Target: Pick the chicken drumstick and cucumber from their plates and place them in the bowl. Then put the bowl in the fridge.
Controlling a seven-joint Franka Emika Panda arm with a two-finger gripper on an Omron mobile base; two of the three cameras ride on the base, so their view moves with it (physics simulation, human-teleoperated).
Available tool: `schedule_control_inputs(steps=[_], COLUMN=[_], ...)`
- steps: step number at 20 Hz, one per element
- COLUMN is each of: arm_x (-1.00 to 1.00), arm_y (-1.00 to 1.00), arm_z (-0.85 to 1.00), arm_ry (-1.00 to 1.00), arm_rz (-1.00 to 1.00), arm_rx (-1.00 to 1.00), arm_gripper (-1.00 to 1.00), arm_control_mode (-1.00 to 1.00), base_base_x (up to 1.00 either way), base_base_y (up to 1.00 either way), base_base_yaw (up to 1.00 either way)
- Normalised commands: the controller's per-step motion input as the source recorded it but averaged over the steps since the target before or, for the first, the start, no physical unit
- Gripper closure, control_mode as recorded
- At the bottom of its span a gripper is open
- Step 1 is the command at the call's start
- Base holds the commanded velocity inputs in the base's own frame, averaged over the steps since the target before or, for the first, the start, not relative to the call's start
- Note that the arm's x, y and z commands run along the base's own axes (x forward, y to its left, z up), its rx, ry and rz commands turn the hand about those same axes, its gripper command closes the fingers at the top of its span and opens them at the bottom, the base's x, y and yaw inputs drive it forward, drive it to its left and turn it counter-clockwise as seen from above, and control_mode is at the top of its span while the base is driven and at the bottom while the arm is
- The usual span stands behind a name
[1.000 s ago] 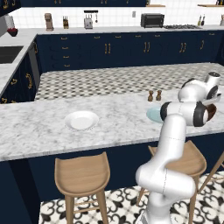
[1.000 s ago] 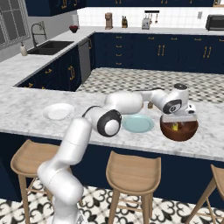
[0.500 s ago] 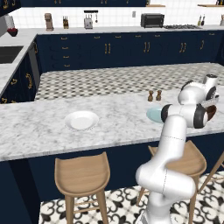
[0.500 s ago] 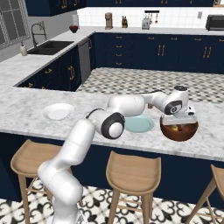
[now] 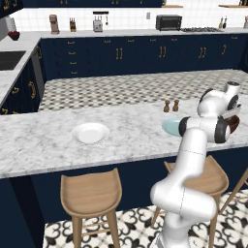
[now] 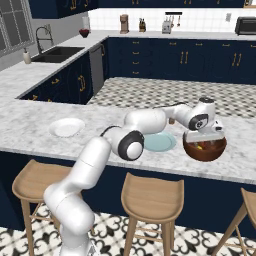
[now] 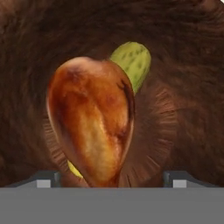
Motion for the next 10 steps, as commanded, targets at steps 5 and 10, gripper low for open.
schedule_control_inputs(steps=[5,10], arm_x=[-0.01,-0.16], arm_y=[0.04,0.40], arm_z=[0.26,0.23], arm_ry=[0.00,0.00], arm_rz=[0.10,0.12], arm_rx=[0.05,0.02], arm_gripper=[-1.00,-1.00], arm_control_mode=[-1.00,-1.00], base_base_x=[0.00,0.00], base_base_y=[0.00,0.00], base_base_yaw=[0.00,0.00])
